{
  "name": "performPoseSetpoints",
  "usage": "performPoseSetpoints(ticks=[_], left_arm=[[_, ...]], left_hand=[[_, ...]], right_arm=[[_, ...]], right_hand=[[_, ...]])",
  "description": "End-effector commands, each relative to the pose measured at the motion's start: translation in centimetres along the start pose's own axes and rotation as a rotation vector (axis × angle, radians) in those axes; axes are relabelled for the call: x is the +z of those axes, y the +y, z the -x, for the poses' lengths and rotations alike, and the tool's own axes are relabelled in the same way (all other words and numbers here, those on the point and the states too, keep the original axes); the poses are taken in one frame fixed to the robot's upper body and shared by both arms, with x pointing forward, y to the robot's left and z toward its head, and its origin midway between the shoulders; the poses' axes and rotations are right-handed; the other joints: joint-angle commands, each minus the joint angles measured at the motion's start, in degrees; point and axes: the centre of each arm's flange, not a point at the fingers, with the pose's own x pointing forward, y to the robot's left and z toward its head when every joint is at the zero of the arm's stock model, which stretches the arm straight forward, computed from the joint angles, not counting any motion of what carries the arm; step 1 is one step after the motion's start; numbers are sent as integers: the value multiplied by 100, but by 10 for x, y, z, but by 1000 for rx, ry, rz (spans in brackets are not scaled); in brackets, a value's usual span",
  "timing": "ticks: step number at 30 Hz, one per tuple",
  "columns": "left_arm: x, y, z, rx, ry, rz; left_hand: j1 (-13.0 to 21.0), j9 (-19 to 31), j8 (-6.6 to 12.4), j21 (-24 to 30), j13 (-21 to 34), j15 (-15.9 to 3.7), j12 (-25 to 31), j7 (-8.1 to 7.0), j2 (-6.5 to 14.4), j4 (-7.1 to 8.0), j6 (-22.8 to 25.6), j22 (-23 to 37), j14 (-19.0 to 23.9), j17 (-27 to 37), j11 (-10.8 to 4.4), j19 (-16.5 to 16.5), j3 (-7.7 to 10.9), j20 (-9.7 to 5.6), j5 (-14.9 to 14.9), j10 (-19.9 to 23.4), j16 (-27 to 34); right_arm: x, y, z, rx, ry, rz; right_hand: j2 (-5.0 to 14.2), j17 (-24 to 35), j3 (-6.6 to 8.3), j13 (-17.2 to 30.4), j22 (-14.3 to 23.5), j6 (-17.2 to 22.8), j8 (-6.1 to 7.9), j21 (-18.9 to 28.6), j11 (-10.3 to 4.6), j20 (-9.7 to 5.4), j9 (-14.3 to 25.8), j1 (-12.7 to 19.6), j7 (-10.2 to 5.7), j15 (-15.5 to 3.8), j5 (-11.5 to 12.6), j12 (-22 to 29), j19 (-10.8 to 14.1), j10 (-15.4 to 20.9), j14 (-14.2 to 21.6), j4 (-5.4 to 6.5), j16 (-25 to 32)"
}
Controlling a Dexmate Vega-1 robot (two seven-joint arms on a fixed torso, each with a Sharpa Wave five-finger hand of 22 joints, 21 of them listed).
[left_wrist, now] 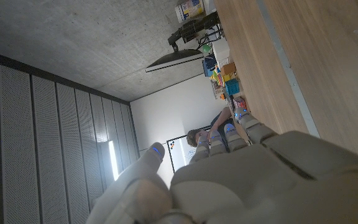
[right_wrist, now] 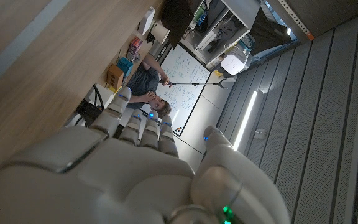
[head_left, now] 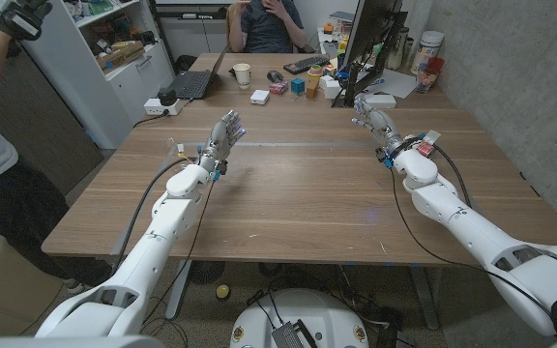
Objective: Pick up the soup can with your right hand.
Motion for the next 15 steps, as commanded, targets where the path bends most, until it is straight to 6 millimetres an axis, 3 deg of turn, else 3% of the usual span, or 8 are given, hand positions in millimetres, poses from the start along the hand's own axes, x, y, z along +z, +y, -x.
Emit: performPoseSetpoints(ticks=[1, 15], left_arm=[[2, -2, 0, -11, -1, -9], [6, -3, -4, -19, -7, -16]], left_hand=[[-13, 14, 20, 13, 13, -3, 38, -5, 399, 14, -42, 18, -31, 8, 13, 51, -2, 9, 13, -40, 19], [-14, 14, 21, 13, 13, 0, 40, -7, 395, 12, -33, 18, -24, 8, 11, 64, -16, 17, 14, -30, 19]], right_arm=[[35, -36, -2, -29, -27, 237], [74, -66, 1, -93, -39, 444]], right_hand=[[-2, -6, 15, 21, 31, 66, 53, 25, 29, 33, 18, 101, -23, 26, 27, 43, 46, 52, 14, -55, 26], [10, -9, 49, 22, 31, 127, 59, 11, -36, 33, 23, 210, -87, 28, 18, 34, 42, 45, 19, -157, 10]])
